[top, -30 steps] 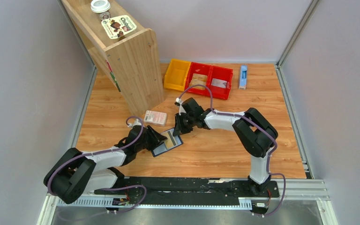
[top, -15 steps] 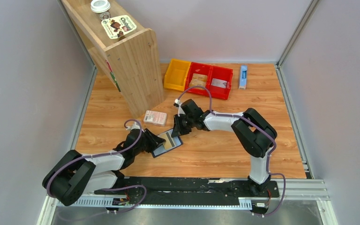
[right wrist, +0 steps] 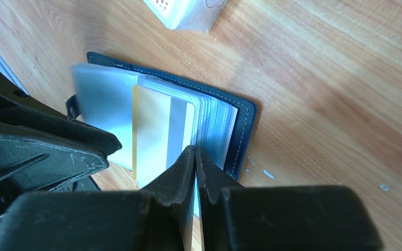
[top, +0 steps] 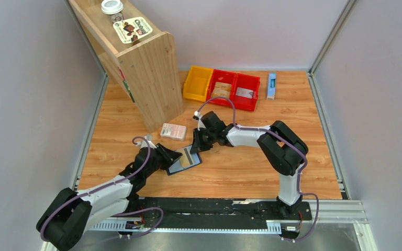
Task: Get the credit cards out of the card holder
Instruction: Remove the credit card from the card holder.
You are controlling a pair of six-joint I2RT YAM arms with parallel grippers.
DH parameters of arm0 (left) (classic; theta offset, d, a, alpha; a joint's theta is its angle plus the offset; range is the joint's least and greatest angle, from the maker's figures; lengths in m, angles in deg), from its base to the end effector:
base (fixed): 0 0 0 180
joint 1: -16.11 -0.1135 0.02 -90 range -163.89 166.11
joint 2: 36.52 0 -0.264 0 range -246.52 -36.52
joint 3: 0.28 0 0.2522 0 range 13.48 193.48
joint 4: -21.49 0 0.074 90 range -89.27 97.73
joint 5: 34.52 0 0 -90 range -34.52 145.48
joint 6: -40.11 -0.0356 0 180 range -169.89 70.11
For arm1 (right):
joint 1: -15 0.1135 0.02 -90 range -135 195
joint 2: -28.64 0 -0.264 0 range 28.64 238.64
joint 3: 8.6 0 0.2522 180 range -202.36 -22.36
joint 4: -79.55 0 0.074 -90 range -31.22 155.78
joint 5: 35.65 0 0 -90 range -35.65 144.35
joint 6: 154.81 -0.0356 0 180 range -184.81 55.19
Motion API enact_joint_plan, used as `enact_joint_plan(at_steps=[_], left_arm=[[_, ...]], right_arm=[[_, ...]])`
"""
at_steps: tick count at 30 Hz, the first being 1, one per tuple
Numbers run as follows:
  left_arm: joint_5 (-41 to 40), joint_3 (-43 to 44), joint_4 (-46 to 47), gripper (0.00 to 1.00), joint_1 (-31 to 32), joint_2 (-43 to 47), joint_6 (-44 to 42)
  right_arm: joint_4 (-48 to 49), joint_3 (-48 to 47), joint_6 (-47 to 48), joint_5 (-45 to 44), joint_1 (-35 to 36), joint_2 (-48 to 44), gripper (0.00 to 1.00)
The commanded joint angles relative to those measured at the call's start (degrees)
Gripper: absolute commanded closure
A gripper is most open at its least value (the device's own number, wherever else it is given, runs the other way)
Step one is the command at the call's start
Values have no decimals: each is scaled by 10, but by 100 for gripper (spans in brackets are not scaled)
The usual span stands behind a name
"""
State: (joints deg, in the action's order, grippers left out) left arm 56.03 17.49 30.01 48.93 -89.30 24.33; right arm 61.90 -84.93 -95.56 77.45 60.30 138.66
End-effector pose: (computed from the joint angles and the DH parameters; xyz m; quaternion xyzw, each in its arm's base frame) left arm 0.1385 -0.0897 0.1302 -0.2982 0.7963 -0.4256 0.3096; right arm 0.2622 0.2848 0.1383 -0.1828 0.9087 0.3486 0.1391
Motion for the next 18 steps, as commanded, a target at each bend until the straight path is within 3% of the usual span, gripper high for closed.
enact_joint_plan(at_steps=[1,8,14,18], left_arm=[[10,11,36,69,0,-25,1],[33,21,55,65,0,-81,3],[-24,46,-107,56,0,6,-35],[-48,54,-156,53,0,40,-44]], right_arm=[[-16,16,3,-19,3,22,89],[-11,18,-1,-17,3,24,89],[-17,20,3,-23,4,23,89],[-17,16,4,-21,3,27,89]])
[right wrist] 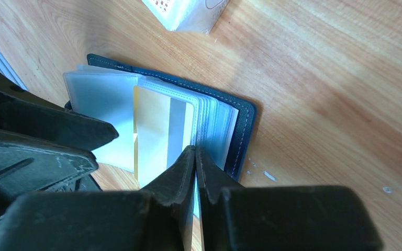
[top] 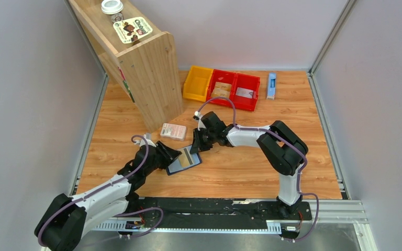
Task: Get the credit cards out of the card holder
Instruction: Remove the credit card from the card holder.
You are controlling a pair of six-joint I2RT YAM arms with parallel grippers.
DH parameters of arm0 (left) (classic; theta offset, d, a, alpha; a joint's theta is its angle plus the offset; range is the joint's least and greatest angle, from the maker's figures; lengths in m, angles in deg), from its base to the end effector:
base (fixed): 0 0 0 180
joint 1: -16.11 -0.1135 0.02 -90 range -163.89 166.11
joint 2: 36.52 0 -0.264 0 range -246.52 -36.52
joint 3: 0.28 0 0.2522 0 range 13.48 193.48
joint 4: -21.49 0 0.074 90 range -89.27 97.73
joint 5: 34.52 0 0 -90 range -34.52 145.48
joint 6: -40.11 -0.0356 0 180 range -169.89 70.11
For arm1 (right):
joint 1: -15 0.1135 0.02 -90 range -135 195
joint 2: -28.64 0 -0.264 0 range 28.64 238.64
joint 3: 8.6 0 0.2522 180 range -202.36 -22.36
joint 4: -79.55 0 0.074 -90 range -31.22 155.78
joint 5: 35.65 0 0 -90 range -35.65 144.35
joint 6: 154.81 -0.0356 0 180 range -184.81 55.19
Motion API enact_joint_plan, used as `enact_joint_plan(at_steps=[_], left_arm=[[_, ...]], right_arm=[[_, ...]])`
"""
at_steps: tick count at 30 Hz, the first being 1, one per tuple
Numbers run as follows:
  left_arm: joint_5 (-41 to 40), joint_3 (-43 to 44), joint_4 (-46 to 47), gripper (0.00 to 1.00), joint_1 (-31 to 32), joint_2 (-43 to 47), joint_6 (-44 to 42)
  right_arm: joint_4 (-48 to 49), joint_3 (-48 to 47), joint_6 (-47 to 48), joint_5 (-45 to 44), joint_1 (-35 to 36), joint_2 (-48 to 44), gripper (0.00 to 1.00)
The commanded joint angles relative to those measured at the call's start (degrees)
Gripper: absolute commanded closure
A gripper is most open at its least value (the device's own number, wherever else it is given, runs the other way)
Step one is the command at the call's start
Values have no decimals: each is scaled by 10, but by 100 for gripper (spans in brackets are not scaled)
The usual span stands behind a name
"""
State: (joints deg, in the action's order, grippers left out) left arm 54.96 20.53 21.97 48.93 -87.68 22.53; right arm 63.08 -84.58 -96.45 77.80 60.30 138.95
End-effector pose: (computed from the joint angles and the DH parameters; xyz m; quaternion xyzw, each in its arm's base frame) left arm 0.1406 -0.0903 0.1371 -0.2953 0.8135 -0.3957 0.3073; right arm 0.2624 0.2853 0.1362 -0.1774 0.9077 0.3542 0.1381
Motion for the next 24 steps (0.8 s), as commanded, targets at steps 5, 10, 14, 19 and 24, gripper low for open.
enact_joint_plan(at_steps=[5,10,14,19,24], left_arm=[[-17,21,-36,53,0,-30,-33],[2,25,17,55,-2,-97,-35],[27,17,55,58,-9,-129,-21],[42,4,109,64,-12,-112,-11],[33,2,113,69,-12,-46,-16]], right_arm=[[-31,8,14,-23,4,26,89],[-31,6,13,-22,3,28,89],[-31,10,14,-23,3,26,89],[-32,10,16,-23,4,25,90],[-31,9,16,-22,4,28,89]])
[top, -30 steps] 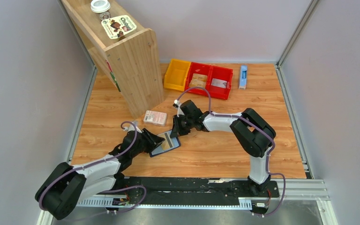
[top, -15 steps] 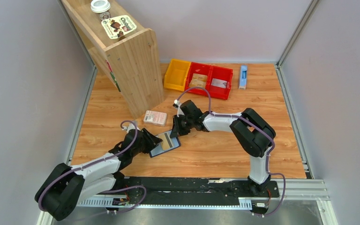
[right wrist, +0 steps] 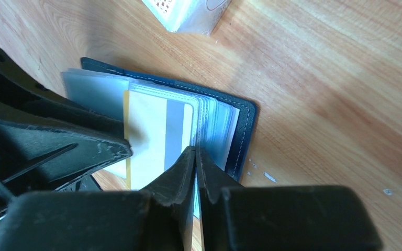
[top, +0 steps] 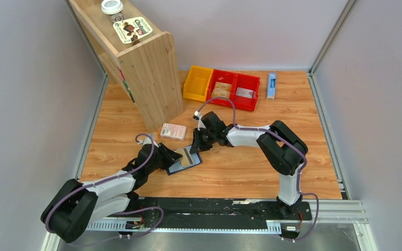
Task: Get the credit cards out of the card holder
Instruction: Remove the credit card from the card holder.
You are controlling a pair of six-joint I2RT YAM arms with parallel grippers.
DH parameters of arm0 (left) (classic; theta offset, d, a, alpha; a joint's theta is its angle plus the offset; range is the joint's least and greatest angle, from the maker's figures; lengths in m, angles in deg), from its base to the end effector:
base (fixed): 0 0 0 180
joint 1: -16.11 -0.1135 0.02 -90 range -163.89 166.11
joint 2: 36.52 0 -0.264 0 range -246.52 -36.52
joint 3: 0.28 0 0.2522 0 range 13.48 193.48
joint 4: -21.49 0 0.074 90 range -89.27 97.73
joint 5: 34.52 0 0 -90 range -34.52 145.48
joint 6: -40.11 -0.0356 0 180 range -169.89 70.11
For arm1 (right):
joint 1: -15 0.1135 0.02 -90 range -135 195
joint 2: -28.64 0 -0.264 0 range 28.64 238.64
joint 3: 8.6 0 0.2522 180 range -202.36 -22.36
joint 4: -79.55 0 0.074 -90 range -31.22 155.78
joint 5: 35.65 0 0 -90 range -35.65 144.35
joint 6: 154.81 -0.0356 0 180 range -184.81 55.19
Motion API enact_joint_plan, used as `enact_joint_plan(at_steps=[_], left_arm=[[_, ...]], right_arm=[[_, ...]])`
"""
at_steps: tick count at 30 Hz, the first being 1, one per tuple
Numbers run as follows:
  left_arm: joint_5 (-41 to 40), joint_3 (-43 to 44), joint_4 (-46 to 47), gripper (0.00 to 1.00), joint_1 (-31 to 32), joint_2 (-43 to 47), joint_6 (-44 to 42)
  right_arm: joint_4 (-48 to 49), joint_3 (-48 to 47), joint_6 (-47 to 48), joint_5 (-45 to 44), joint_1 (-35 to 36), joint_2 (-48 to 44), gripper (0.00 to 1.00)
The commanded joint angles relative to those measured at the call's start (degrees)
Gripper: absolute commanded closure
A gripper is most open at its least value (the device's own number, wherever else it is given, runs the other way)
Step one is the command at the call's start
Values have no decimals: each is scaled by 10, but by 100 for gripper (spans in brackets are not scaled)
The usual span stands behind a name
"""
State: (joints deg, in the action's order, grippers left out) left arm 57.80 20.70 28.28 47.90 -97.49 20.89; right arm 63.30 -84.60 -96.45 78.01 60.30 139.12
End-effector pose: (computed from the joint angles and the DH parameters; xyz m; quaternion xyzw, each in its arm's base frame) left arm 0.1495 -0.0944 0.1223 -0.2844 0.8323 -0.3822 0.2835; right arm 0.2626 0.2857 0.1355 -0.1780 0.9071 0.3558 0.1374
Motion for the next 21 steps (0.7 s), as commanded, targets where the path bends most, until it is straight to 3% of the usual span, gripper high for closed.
enact_joint_plan(at_steps=[1,10,21], left_arm=[[3,-4,50,70,-1,58,1],[15,-5,71,72,-1,55,9],[17,6,33,86,-1,61,13]], right_arm=[[-33,9,16,-24,3,26,90],[-33,5,16,-23,4,30,89],[-35,7,18,-26,4,28,90]])
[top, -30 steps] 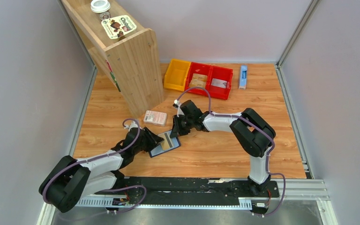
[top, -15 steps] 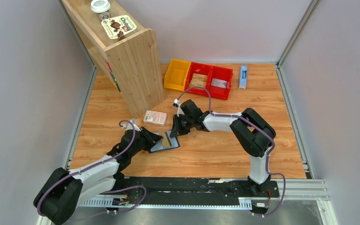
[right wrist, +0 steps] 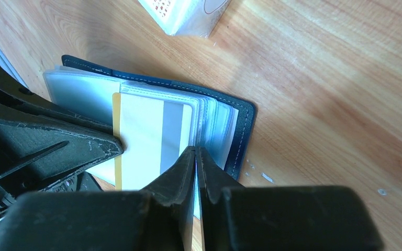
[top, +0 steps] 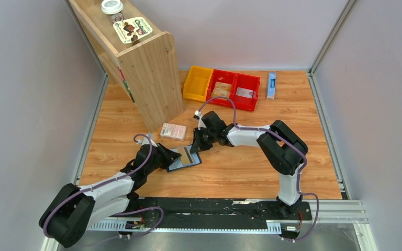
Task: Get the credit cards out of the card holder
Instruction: Remove the credit card from the card holder.
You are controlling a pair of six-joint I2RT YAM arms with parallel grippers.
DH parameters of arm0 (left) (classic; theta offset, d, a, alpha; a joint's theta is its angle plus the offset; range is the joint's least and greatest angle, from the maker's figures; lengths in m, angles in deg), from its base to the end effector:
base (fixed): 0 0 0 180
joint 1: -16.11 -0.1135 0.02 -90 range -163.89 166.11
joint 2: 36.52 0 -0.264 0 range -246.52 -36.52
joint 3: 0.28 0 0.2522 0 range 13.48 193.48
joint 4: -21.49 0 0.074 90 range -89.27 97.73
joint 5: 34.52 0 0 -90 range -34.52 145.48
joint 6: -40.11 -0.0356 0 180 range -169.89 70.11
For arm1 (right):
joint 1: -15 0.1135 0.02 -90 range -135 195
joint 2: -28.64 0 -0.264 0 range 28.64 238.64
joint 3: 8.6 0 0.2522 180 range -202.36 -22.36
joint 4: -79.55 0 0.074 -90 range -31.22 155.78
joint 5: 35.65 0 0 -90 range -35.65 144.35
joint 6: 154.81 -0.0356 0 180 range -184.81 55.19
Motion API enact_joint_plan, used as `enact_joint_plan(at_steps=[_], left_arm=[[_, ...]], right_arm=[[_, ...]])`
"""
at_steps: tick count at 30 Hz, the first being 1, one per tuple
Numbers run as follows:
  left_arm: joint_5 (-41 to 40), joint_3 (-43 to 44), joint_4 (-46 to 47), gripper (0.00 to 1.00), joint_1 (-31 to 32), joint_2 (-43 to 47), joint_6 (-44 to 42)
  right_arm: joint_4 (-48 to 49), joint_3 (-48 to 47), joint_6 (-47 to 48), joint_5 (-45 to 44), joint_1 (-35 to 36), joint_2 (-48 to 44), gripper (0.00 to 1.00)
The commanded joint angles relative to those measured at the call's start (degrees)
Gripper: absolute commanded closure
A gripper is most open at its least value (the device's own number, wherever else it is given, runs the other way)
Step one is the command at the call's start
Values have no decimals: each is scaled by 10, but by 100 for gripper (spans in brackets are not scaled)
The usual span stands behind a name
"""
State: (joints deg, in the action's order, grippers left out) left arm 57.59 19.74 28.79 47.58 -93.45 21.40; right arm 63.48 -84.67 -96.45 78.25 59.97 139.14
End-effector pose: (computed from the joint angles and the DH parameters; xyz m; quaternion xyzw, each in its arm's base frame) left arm 0.1468 -0.0914 0.1291 -0.2856 0.8157 -0.4028 0.3014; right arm 0.2645 0.2846 0.1360 -0.1764 0.9064 0.3578 0.1386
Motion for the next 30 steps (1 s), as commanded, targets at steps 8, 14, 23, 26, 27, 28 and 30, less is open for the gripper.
enact_joint_plan(at_steps=[8,14,23,26,27,28,30], left_arm=[[7,-5,-13,98,2,69,25],[-19,-11,-127,99,3,119,33],[-37,-24,-202,99,2,138,43],[-39,-27,-200,100,2,133,39],[-40,-27,-197,100,2,130,37],[-40,-26,-195,100,1,128,34],[-38,-25,-187,100,1,121,31]], right_arm=[[-38,10,18,-36,6,30,90],[-38,13,18,-49,4,31,90],[-45,3,21,-51,0,29,90],[-53,-6,24,-48,0,11,89],[-55,-10,24,-48,0,2,87],[-58,-14,24,-48,0,-7,85],[-63,-25,23,-46,2,-19,79]])
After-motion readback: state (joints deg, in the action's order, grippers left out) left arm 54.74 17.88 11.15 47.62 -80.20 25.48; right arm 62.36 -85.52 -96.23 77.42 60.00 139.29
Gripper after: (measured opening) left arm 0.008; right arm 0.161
